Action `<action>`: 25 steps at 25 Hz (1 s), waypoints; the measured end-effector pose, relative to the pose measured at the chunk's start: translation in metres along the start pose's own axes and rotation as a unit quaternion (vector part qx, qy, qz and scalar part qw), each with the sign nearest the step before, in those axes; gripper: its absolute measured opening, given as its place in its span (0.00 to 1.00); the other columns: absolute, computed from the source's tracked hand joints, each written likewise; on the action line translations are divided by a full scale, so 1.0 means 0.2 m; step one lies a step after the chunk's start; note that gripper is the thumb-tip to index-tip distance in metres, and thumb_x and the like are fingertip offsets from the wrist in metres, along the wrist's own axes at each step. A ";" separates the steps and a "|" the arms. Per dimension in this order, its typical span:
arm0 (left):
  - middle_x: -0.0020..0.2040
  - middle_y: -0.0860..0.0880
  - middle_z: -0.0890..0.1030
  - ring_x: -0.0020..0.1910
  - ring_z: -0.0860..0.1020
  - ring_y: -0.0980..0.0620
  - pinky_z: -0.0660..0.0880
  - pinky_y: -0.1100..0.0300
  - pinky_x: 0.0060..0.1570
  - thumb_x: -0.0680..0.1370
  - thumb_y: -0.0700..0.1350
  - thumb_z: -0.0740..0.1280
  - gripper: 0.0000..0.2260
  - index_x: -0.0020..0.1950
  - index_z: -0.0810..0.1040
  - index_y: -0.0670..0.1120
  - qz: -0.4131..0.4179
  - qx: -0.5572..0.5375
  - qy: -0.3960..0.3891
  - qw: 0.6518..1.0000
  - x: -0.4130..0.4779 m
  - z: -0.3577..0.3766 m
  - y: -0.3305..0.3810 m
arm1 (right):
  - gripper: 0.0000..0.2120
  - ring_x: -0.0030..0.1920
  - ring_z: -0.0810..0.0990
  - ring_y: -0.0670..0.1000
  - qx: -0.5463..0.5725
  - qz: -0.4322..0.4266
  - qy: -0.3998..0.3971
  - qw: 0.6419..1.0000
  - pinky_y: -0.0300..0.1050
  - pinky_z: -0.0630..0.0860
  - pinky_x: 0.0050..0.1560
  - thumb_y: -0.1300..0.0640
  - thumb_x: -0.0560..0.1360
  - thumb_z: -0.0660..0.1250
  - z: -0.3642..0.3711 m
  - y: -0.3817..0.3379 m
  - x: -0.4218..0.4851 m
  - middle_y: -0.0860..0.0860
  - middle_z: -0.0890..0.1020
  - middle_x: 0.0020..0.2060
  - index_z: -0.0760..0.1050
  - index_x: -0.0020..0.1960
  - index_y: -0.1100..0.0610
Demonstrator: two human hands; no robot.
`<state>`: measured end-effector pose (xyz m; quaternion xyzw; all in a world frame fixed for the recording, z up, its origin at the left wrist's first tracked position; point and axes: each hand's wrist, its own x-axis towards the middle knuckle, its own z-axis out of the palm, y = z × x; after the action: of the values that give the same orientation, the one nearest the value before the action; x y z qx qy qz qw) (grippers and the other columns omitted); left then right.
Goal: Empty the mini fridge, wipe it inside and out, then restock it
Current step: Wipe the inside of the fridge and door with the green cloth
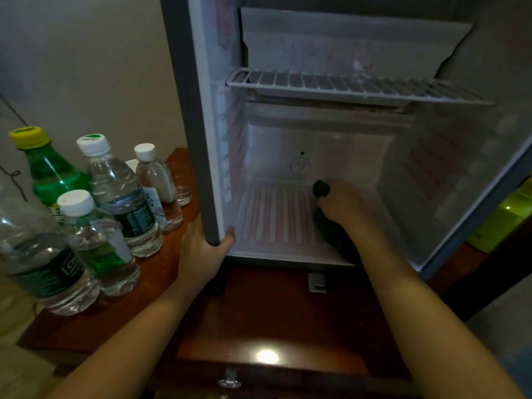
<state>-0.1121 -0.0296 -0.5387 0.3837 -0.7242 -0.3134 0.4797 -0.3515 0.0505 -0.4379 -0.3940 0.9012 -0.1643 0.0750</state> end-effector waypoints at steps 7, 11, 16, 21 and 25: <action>0.48 0.64 0.71 0.49 0.72 0.61 0.64 0.77 0.46 0.72 0.46 0.73 0.20 0.57 0.66 0.58 0.021 -0.003 0.021 1.000 0.00 0.01 0.02 | 0.08 0.51 0.78 0.55 -0.159 -0.097 -0.009 0.983 0.46 0.76 0.44 0.60 0.79 0.57 0.20 -0.26 0.20 0.57 0.79 0.54 0.74 0.53 0.59; 0.49 0.66 0.71 0.49 0.73 0.68 0.67 0.75 0.47 0.71 0.52 0.72 0.20 0.55 0.65 0.66 0.016 -0.025 -0.007 1.000 0.00 -0.01 0.03 | 0.07 0.44 0.78 0.52 -0.083 -0.168 -0.076 0.979 0.46 0.77 0.45 0.59 0.77 0.60 0.20 -0.27 -0.05 0.53 0.80 0.47 0.76 0.47 0.59; 0.51 0.64 0.73 0.50 0.73 0.69 0.71 0.70 0.49 0.71 0.54 0.72 0.20 0.59 0.66 0.60 -0.013 -0.034 -0.032 0.999 0.01 -0.01 0.01 | 0.08 0.41 0.80 0.53 0.088 -0.189 -0.017 0.978 0.50 0.79 0.44 0.61 0.77 0.61 0.10 -0.19 -0.12 0.55 0.82 0.44 0.78 0.50 0.56; 0.50 0.66 0.73 0.51 0.74 0.65 0.72 0.67 0.50 0.69 0.61 0.66 0.18 0.54 0.65 0.75 0.003 -0.015 -0.017 1.000 0.01 -0.01 0.00 | 0.14 0.54 0.78 0.57 -0.114 -0.243 0.021 0.963 0.47 0.75 0.52 0.59 0.76 0.61 0.24 -0.36 0.28 0.56 0.80 0.57 0.76 0.61 0.56; 0.49 0.65 0.74 0.50 0.75 0.67 0.72 0.67 0.48 0.69 0.60 0.66 0.19 0.53 0.63 0.78 0.015 -0.018 -0.033 0.999 0.02 -0.02 0.02 | 0.11 0.51 0.78 0.58 -0.108 -0.242 -0.008 0.964 0.45 0.71 0.44 0.57 0.76 0.61 0.26 -0.41 0.33 0.58 0.80 0.54 0.77 0.55 0.60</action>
<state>-0.1113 -0.0307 -0.5326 0.3535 -0.7395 -0.3317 0.4672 -0.3269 -0.0620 -0.4572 -0.6072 0.7908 -0.0766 -0.0028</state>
